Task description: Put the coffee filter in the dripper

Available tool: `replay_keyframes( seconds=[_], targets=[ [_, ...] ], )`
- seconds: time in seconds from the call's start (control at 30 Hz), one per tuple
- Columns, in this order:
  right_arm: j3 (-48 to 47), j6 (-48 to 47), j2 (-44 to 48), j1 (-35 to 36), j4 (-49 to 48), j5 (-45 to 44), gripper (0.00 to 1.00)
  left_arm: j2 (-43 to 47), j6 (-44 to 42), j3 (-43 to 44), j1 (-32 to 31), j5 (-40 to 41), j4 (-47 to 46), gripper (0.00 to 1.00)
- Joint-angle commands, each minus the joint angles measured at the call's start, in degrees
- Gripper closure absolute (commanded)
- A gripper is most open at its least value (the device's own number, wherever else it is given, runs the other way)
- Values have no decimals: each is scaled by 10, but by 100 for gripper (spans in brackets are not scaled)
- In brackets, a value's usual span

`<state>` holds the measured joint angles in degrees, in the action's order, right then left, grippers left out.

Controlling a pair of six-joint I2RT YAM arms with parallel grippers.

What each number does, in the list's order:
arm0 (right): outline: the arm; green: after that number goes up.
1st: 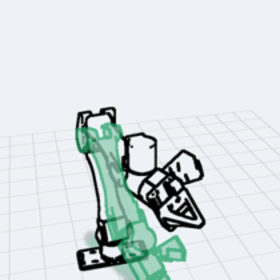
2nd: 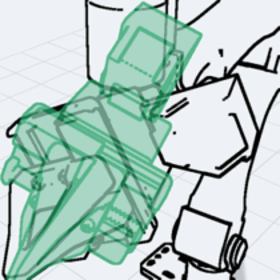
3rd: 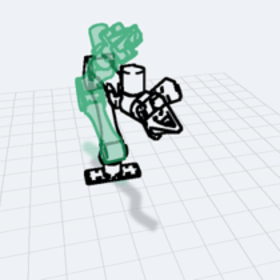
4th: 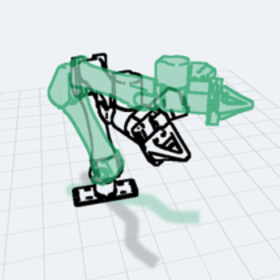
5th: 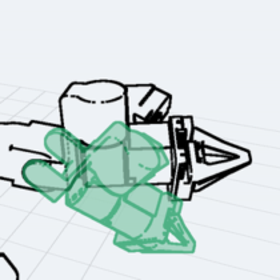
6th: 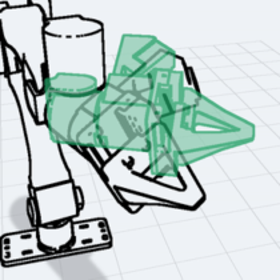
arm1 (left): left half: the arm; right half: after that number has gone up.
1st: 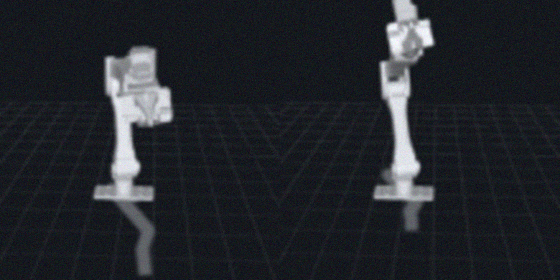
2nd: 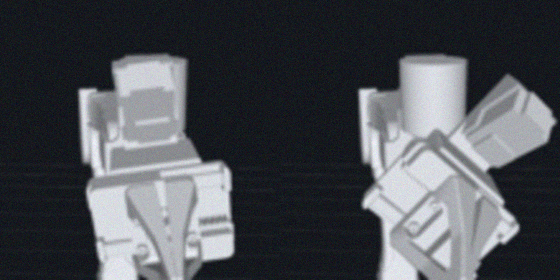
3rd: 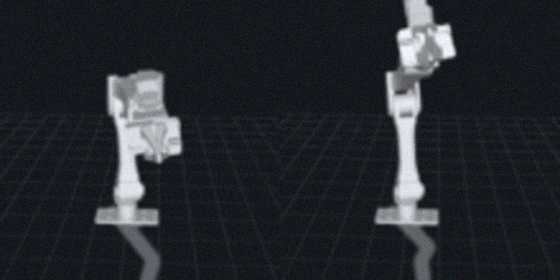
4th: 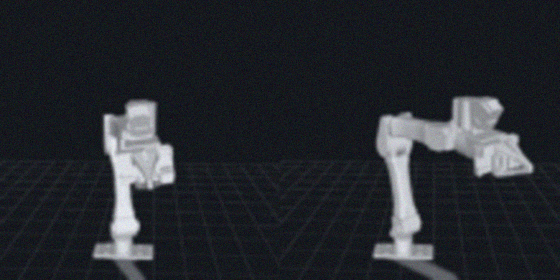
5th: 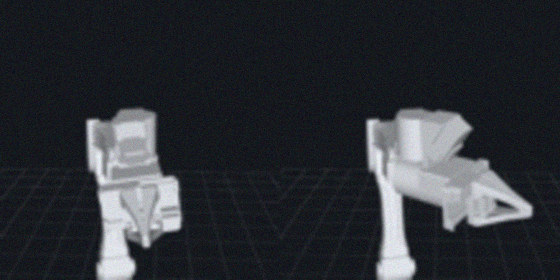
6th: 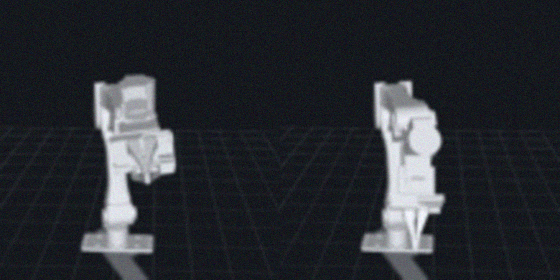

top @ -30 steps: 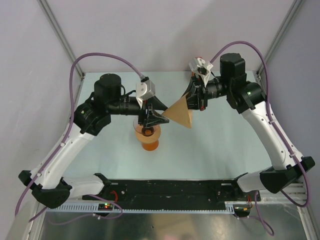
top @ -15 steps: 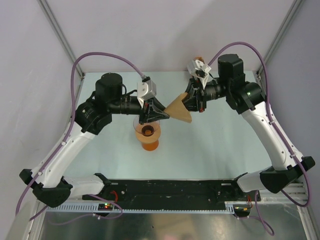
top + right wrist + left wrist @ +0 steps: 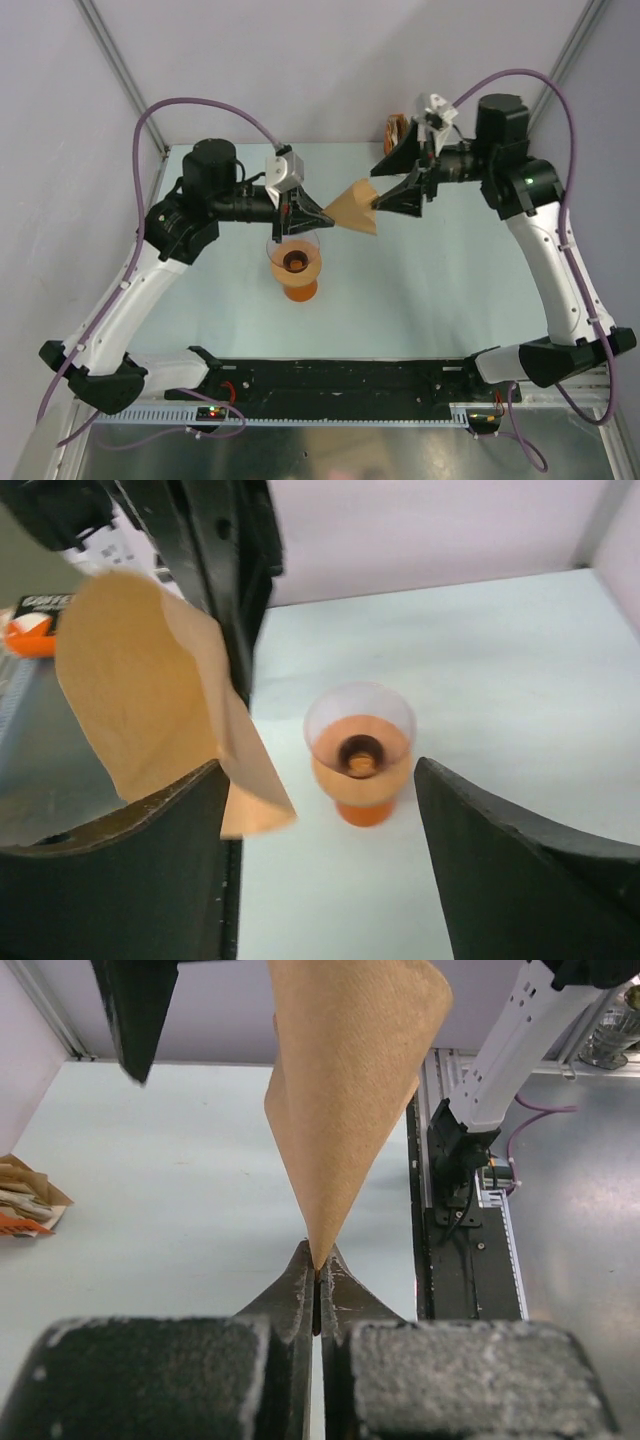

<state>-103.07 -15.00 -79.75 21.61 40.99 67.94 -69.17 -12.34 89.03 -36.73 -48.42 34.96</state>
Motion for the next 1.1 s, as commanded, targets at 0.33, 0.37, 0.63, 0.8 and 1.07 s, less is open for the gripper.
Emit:
replay_keyframes(
  seconds=[0.33, 0.37, 0.63, 0.8, 1.07],
  targets=[
    [102, 64, 142, 6, -129, -94, 1, -46, 49, 97, 43, -107, -35, 100],
    [105, 50, 145, 22, -126, -116, 1, -48, 52, 100, 43, -110, -35, 100],
    [103, 14, 133, 74, -143, -204, 1, -49, 54, 102, 39, -114, -37, 96],
    [99, 16, 122, 82, -160, -203, 5, -42, 49, 95, 33, -114, -36, 93],
    [93, 17, 119, 91, -174, -159, 54, -43, 59, 89, 27, -96, -37, 89]
  ],
)
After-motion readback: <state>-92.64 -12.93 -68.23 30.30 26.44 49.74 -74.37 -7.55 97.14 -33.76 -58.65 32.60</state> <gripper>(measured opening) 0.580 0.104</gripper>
